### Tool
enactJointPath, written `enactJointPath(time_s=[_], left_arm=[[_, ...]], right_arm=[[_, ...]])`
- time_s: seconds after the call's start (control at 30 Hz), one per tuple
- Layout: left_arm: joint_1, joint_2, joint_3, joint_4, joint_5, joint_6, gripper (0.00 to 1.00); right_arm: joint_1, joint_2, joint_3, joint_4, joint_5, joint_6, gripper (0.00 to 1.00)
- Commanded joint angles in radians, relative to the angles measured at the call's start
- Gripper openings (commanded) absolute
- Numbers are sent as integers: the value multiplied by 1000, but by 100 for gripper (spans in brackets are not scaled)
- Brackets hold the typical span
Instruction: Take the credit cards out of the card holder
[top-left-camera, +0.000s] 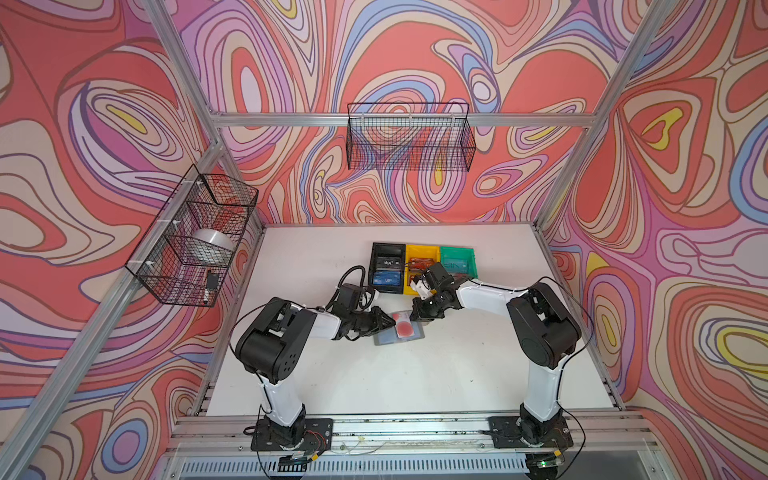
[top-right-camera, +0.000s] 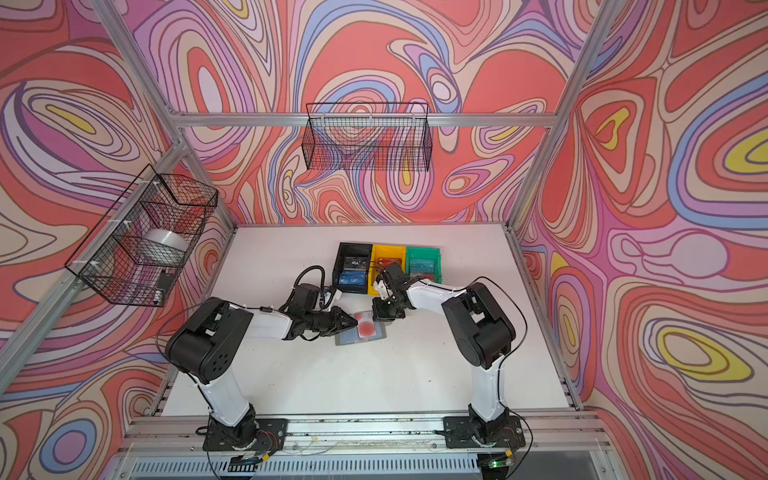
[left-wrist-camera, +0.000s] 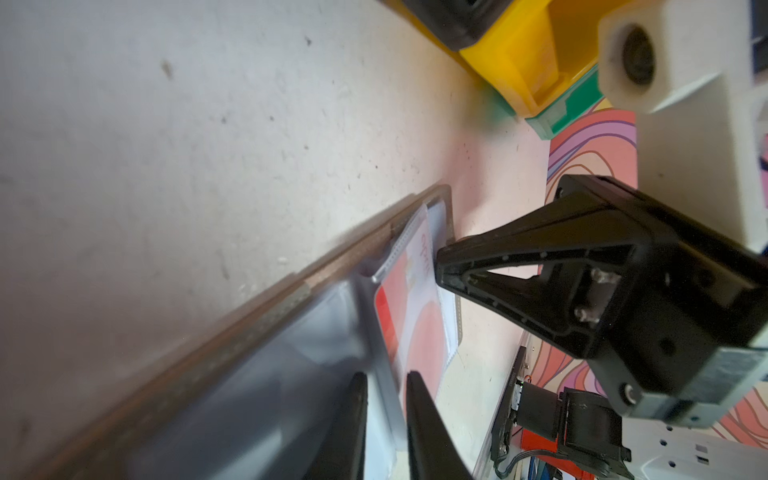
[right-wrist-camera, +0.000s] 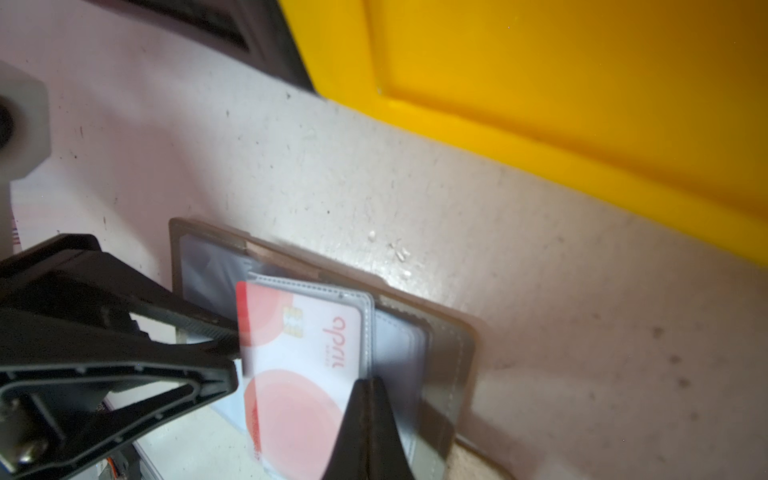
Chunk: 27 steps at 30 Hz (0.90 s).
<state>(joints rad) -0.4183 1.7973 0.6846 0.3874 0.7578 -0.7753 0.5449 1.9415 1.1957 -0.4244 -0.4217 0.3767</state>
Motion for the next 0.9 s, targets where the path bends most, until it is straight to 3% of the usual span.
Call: enactJointPath(time_s=[0.0, 0.3, 0.87], left_arm=[[-2, 30, 6, 48, -6, -21, 21], [-2, 48, 4, 79, -12, -42, 19], [-2, 63, 9, 73, -8, -46, 3]], right_arm=[[10, 44, -29, -35, 12, 2, 4], [11, 46, -30, -36, 9, 3, 4], [10, 53, -41, -36, 3, 4, 4]])
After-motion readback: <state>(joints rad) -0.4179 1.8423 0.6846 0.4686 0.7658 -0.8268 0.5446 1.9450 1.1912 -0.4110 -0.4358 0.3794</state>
